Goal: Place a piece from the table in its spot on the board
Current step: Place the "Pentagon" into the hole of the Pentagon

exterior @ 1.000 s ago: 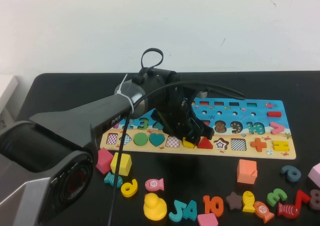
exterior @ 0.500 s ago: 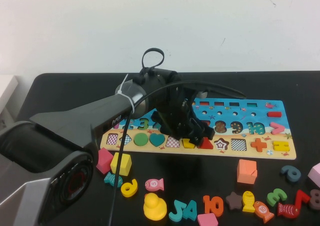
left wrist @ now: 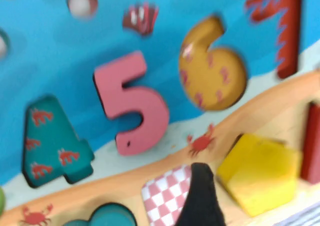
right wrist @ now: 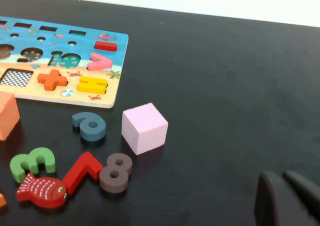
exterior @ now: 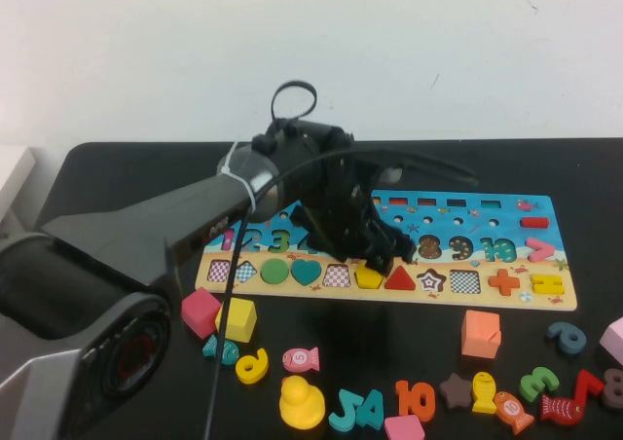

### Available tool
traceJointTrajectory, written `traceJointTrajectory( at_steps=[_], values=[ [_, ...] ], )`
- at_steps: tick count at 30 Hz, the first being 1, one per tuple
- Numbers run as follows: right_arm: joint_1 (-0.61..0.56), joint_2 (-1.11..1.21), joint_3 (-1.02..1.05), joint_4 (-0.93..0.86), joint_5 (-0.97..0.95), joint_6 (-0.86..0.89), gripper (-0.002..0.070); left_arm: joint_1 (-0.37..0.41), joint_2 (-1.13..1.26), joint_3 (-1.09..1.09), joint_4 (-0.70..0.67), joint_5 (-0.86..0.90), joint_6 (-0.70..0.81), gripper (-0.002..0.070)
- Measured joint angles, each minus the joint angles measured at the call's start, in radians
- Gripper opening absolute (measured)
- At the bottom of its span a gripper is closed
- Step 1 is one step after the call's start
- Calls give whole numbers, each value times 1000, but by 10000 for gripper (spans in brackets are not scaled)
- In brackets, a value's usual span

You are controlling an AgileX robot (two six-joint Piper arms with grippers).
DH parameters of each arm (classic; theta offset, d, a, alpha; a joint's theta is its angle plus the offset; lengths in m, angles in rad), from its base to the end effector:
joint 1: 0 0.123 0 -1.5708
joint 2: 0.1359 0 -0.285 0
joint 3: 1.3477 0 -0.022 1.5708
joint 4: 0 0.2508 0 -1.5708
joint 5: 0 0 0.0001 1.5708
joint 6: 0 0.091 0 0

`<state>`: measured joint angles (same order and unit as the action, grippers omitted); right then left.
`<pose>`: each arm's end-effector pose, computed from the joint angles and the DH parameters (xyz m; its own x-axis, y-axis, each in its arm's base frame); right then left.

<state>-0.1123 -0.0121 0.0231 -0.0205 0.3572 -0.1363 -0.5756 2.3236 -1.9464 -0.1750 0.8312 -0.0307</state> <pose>0.0526 -0.0066 0.1739 -0.2906 -0.1231 -0.9489 0.0748 0.9857 -0.1508 0.4194 -0.2861 0.1710 -0.8317 0.3638 -0.4194 0.4690 0.8647 -0.1798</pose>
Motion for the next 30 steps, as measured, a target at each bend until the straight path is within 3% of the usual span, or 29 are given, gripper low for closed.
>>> traceJointTrajectory(
  at_steps=[4, 13, 18, 30],
  values=[
    [0, 0, 0, 0, 0, 0, 19, 0, -36, 0, 0, -24, 0, 400],
    [0, 0, 0, 0, 0, 0, 18, 0, -19, 0, 0, -55, 18, 44],
    [0, 0, 0, 0, 0, 0, 19, 0, 3, 0, -15, -66, 36, 6],
    [0, 0, 0, 0, 0, 0, 18, -1, 31, -9, -42, -54, 54, 0]
  ],
)
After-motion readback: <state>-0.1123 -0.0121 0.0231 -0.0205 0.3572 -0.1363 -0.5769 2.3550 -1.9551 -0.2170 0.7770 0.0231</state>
